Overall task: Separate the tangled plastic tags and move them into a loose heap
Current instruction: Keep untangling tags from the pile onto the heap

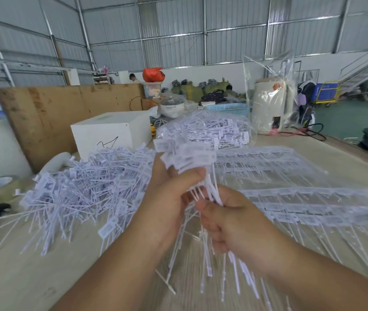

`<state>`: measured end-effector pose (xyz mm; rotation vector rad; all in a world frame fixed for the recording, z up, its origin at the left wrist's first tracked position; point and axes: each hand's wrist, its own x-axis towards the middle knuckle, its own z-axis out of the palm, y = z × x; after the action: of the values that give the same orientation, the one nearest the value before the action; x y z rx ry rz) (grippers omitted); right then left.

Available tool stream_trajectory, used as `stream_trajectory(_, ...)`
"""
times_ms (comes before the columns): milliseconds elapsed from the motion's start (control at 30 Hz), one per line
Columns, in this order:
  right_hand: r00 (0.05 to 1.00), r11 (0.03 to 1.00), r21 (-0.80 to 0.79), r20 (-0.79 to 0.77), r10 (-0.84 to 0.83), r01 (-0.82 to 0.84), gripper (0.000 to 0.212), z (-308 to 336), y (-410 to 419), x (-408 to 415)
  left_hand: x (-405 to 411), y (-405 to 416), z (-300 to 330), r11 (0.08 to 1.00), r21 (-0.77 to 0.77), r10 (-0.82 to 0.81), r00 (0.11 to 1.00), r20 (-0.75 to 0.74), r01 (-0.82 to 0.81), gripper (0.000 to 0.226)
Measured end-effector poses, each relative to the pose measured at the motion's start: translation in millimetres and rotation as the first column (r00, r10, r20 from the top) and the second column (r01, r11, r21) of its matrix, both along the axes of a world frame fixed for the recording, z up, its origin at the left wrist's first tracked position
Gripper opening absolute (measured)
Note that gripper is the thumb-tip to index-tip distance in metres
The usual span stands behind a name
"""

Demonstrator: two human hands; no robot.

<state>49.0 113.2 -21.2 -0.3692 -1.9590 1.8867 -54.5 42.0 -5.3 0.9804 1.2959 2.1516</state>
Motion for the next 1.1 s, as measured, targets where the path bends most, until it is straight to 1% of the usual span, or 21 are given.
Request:
stream_trajectory(67,1.000,0.999,-0.040,-0.004,-0.007,0.006,0.029,3.3,2.5,3.2,0.4,-2.8,0.3,0.999,-0.028,-0.046,0.999,-0.010,0.045,0.072)
stream_trajectory(100,1.000,0.999,-0.036,0.010,0.001,-0.001,0.030,2.4,3.6,5.0,-2.0,-4.9,1.9,0.999,-0.028,-0.020,1.000,-0.015,0.019,0.082)
stream_trajectory(167,0.998,0.999,0.013,0.055,0.036,-0.037,0.031,-0.9,5.5,8.1,-13.5,-11.1,8.6,0.991,-0.018,0.135,0.990,-0.028,-0.136,0.090)
stream_trajectory(233,0.992,0.991,0.101,0.099,0.078,-0.088,0.036,-4.0,7.2,9.6,-24.3,-19.9,18.3,0.964,0.003,0.265,0.961,-0.072,-0.266,0.070)
stream_trajectory(300,0.986,0.979,0.156,0.122,0.114,-0.133,0.038,-4.5,8.4,10.2,-29.1,-25.0,21.5,0.969,-0.001,0.246,0.966,-0.077,-0.247,0.049)
stream_trajectory(367,0.981,0.974,0.156,0.122,0.149,-0.167,0.035,-3.6,7.2,10.5,-27.0,-24.1,19.9,0.979,-0.060,0.184,0.975,-0.122,-0.192,0.033)
stream_trajectory(433,0.976,0.957,0.213,0.130,0.173,-0.198,0.032,-2.4,5.3,10.8,-20.0,-19.7,15.1,0.976,-0.104,0.168,0.961,-0.220,-0.194,0.029)
stream_trajectory(500,0.976,0.927,0.316,0.137,0.167,-0.203,0.028,-2.4,5.4,10.8,-10.7,-16.2,9.7,0.980,-0.083,0.153,0.953,-0.263,-0.180,0.026)
stream_trajectory(567,0.983,0.921,0.351,0.119,0.138,-0.171,0.025,-2.9,7.3,10.0,-1.2,-12.0,3.7,0.983,-0.079,0.127,0.931,-0.342,-0.163,0.021)
stream_trajectory(600,0.988,0.926,0.348,0.102,0.117,-0.146,0.022,-2.9,8.7,9.6,0.6,-9.6,0.2,0.988,-0.065,0.110,0.928,-0.357,-0.142,0.017)
stream_trajectory(633,0.993,0.931,0.347,0.080,0.091,-0.113,0.019,-3.4,9.9,8.9,1.2,-8.4,-1.3,0.995,-0.036,0.077,0.949,-0.307,-0.092,0.015)
stream_trajectory(667,0.996,0.938,0.338,0.060,0.059,-0.076,0.017,-3.2,10.6,8.3,0.6,-8.1,-2.0,1.000,-0.006,0.023,0.977,-0.210,-0.025,0.021)
stream_trajectory(700,0.999,0.949,0.313,0.038,0.035,-0.046,0.019,-2.0,11.2,7.9,-1.0,-7.1,-2.7,0.999,0.032,-0.027,0.993,-0.111,0.031,0.042)
stream_trajectory(733,1.000,0.959,0.281,0.014,0.021,-0.024,0.022,0.1,11.2,8.0,-2.4,-6.6,-2.1,0.997,0.042,-0.057,0.998,-0.029,0.058,0.071)
stream_trajectory(767,1.000,0.966,0.259,-0.010,0.013,-0.010,0.030,2.4,11.5,8.1,-1.9,-5.8,-1.6,0.998,0.023,-0.061,0.998,0.005,0.061,0.094)
stream_trajectory(800,1.000,0.965,0.263,-0.022,0.012,-0.006,0.035,4.9,10.5,9.3,0.0,-5.4,-3.0,0.998,-0.019,-0.062,0.998,0.002,0.062,0.105)
stream_trajectory(833,1.000,0.953,0.304,-0.020,0.010,-0.003,0.035,6.8,8.2,10.3,2.9,-4.5,-6.2,0.995,-0.074,-0.073,0.997,-0.037,0.070,0.100)
stream_trajectory(933,0.999,0.904,0.427,0.044,0.003,-0.022,0.035,3.3,1.3,10.1,16.0,-0.2,-14.0,0.978,-0.210,-0.043,0.985,-0.170,0.007,0.048)
stream_trajectory(1000,0.994,0.895,0.440,0.101,0.036,-0.077,0.036,2.9,-2.6,9.0,17.9,2.4,-16.2,0.973,-0.220,0.015,0.976,-0.216,-0.063,0.030)
stream_trajectory(1067,0.990,0.875,0.467,0.116,0.079,-0.125,0.025,4.4,-1.0,9.8,12.1,2.8,-10.5,0.973,-0.169,0.109,0.958,-0.264,-0.157,0.007)
stream_trajectory(1100,0.989,0.875,0.465,0.110,0.096,-0.137,0.018,7.7,0.7,11.8,5.0,2.2,-6.6,0.967,-0.143,0.171,0.954,-0.247,-0.210,0.009)
